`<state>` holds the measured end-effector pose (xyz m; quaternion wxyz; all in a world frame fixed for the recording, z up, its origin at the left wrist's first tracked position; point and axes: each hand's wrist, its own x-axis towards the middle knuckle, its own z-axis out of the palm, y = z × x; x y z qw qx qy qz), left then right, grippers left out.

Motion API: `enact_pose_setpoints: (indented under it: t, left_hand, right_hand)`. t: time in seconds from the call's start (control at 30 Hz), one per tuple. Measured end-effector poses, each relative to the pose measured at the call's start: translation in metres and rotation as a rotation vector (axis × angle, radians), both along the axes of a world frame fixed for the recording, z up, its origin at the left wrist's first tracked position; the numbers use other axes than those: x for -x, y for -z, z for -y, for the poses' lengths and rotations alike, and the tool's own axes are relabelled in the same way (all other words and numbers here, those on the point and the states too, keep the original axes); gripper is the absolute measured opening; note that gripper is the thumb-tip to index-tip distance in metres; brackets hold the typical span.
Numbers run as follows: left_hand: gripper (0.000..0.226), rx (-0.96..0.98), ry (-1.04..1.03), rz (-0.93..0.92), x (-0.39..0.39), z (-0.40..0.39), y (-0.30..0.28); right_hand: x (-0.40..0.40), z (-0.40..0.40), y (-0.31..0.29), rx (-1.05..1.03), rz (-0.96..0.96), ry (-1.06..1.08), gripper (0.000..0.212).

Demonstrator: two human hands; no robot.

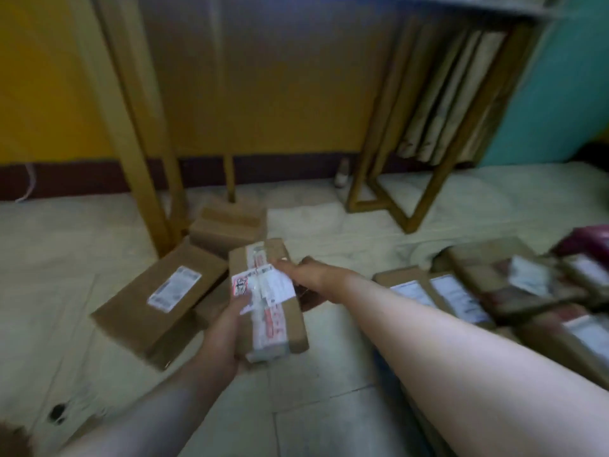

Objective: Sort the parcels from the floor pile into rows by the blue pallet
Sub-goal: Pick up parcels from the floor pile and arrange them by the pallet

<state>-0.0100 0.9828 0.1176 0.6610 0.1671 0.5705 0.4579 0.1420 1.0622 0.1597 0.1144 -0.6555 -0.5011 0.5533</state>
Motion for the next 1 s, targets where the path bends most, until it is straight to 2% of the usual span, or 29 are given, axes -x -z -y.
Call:
enact_pose_setpoints:
  t: [0.07,0.17,0.27,0.33,0.4,0.5,0.57,0.63,0.73,0.83,0.87,1.0]
  left_hand:
    - [0.027,-0.055,0.159,0.081,-0.033,-0.016,-0.058]
    - [0.032,-0.150,0.388,0.079,-0.087,-0.035,-0.128]
    - [0.039,-0.226,0.539,0.130,-0.145,-0.048,-0.167]
    - [0.041,-0.287,0.582,0.133,-0.186,-0.052,-0.176]
    - [0.051,-0.349,0.550,0.090,-0.228,-0.060,-0.163]
    - [0.090,-0.349,0.598,-0.037,-0.279,-0.064,-0.124]
    - [0.080,-0.305,0.686,-0.139,-0.305,-0.057,-0.106]
    - [0.070,-0.277,0.786,-0.285,-0.323,-0.061,-0.081]
    - [0.073,-0.366,1.018,-0.612,-0.328,-0.078,-0.046]
    - [0.090,-0.486,1.214,-1.014,-0.323,-0.105,-0.015]
    - [0.090,-0.497,1.263,-1.090,-0.324,-0.114,-0.005]
    - [0.089,-0.508,1.392,-1.087,-0.326,-0.133,0.014]
  right_hand:
    - [-0.048,-0.003,-0.057,-0.122,-0.005,0.184,0.057]
    - [-0.123,0.002,-0.130,-0.176,-0.074,0.333,0.065]
    - [-0.190,0.021,-0.186,-0.249,-0.047,0.444,0.061]
    - [-0.224,0.032,-0.205,-0.263,-0.040,0.444,0.053]
    - [-0.252,0.037,-0.197,-0.232,-0.043,0.425,0.040]
    - [-0.291,0.034,-0.142,-0.254,0.057,0.513,0.052]
    - [-0.319,0.036,-0.103,-0.297,0.171,0.588,0.062]
    - [-0.341,0.038,-0.079,-0.298,0.248,0.574,0.060]
    - [-0.370,0.029,-0.050,-0.299,0.298,0.488,0.050]
    - [-0.388,0.009,-0.025,-0.229,0.430,0.339,0.053]
    - [-0.393,0.002,-0.016,-0.194,0.450,0.304,0.055]
    - [-0.403,-0.017,0.014,-0.076,0.513,0.132,0.059]
